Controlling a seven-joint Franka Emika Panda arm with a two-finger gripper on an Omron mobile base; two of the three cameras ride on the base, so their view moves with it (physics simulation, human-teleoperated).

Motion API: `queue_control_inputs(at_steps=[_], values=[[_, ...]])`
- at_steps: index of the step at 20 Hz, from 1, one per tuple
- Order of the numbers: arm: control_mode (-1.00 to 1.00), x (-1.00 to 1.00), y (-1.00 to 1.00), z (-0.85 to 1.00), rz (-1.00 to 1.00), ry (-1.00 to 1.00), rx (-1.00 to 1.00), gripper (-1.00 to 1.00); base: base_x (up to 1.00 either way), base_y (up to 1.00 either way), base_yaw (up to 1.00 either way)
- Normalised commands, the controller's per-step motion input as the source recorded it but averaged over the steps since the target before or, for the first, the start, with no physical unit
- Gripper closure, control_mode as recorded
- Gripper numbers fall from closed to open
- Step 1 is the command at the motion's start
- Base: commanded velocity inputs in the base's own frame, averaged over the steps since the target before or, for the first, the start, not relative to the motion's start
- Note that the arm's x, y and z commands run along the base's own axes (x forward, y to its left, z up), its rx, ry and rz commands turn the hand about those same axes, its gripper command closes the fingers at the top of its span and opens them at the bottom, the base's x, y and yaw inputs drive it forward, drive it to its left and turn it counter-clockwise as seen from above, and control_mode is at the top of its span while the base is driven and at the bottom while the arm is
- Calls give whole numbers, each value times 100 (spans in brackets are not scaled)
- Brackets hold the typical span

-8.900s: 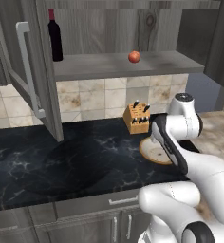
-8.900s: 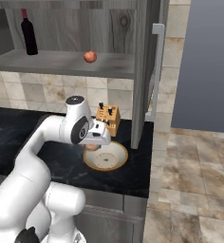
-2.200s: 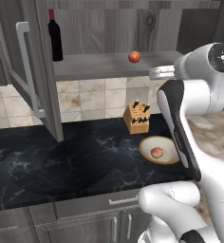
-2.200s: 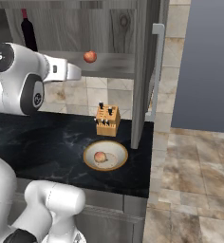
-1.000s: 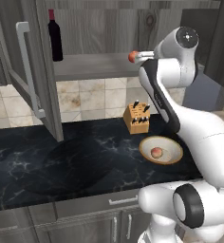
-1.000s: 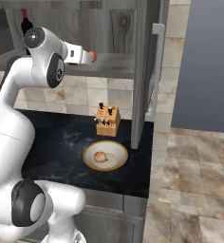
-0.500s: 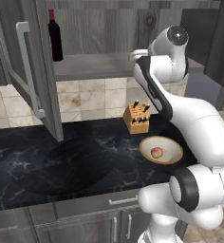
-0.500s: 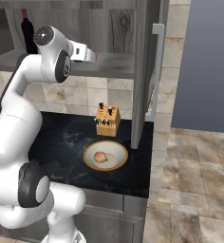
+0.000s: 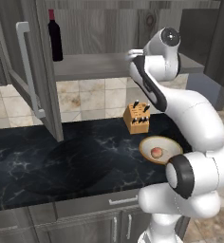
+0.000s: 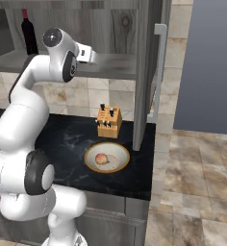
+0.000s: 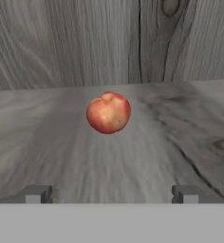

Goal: Open the cabinet. Pick the peach and peach from the cabinet and place them into the bowl. Then close the cabinet.

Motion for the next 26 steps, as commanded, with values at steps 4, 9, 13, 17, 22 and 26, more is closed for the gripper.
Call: queue_control_inputs(at_steps=[4, 9, 13, 17, 22, 26], values=[[-100, 37, 0, 0, 0, 4, 5, -100, 0, 0, 0], [-100, 41, 0, 0, 0, 2, 3, -100, 0, 0, 0], [-100, 46, 0, -4, 0, 0, 0, -100, 0, 0, 0], [-100, 44, 1, -14, 0, 0, 0, -100, 0, 0, 0], [-100, 42, 0, -10, 0, 0, 0, -100, 0, 0, 0], [-100, 41, 2, -4, 0, 0, 0, -100, 0, 0, 0]])
